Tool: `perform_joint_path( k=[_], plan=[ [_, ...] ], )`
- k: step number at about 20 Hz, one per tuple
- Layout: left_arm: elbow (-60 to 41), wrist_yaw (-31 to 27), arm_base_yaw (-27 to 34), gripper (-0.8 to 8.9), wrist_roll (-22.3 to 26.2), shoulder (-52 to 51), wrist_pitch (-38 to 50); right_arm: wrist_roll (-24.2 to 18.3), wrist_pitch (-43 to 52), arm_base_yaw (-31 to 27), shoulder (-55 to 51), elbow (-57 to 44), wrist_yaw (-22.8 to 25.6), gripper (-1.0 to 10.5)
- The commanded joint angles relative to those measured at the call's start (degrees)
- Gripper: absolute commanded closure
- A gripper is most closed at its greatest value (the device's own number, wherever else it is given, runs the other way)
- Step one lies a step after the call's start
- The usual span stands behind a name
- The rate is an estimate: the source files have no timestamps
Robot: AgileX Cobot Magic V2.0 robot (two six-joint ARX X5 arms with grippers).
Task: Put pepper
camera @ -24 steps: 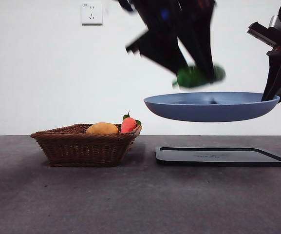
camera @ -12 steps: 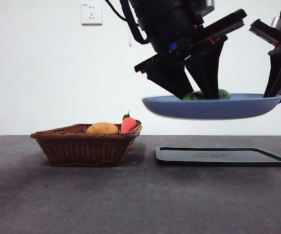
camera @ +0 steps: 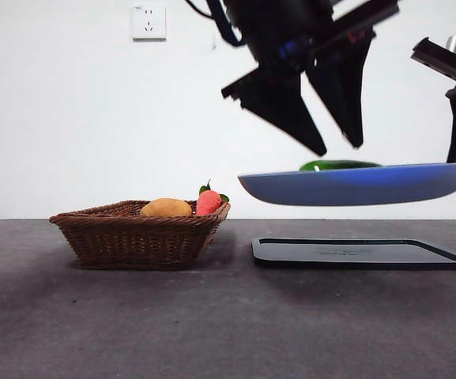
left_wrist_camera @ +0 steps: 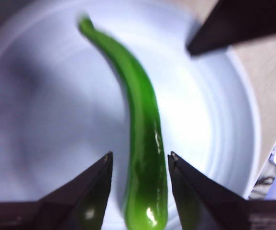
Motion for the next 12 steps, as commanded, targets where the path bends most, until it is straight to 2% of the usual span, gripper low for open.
perform_joint_path(
  k=[1, 7, 12],
  plan=[
    [3.21, -0.15, -0.70, 6.03, 1.44, -0.79, -0.87, 0.68, 0.20, 0.13, 0.48, 0.70, -0.20, 9.4],
    [5.55, -0.42, 2.14, 6.03, 1.99, -9.40, -3.85, 3.85, 4.74, -0.57, 1.90, 0.74, 1.20, 9.4],
    [5.55, -0.55, 6.21, 6.04, 1.97, -21.66, -6.78, 4.31, 7.32, -3.82, 9.75, 4.83, 1.20, 9.4]
  ],
)
